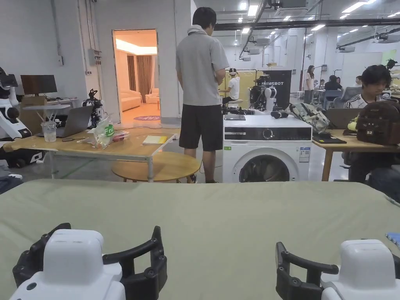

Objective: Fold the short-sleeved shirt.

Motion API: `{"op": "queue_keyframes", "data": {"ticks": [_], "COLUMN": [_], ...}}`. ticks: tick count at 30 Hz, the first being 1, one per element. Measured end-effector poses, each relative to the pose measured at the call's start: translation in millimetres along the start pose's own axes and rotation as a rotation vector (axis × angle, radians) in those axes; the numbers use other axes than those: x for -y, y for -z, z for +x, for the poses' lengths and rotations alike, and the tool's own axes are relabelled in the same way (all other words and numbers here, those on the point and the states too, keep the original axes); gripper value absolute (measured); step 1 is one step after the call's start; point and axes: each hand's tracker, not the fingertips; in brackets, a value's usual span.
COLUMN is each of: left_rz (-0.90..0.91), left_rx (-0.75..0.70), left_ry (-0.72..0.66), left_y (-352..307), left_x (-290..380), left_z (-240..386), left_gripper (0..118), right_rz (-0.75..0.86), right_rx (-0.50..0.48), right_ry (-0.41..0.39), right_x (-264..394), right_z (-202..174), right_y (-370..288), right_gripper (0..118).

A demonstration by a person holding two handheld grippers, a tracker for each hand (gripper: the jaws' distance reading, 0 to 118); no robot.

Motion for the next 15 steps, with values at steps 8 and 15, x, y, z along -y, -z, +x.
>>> {"op": "queue_keyframes", "data": {"ticks": [8, 15], "left_rz": [-0.013, -0.01], "left_rx": [0.019, 0.012], "left_ry": [-0.006, -0.025], "left_y": [-0.4, -0.3], "left_x": [0.8, 3.3], "left_z": [-1.9, -4.8], "left_gripper": [118, 118], "right_rz": [0.02, -0.007], "right_rx": [-0.029, -0.014], "right_ry": [0.08, -0.016], "right_x": [-2.3, 3.0], "right_z": [5.5, -2.6], "right_y": [-0.6, 1.1], "right_gripper": [118, 118]}}
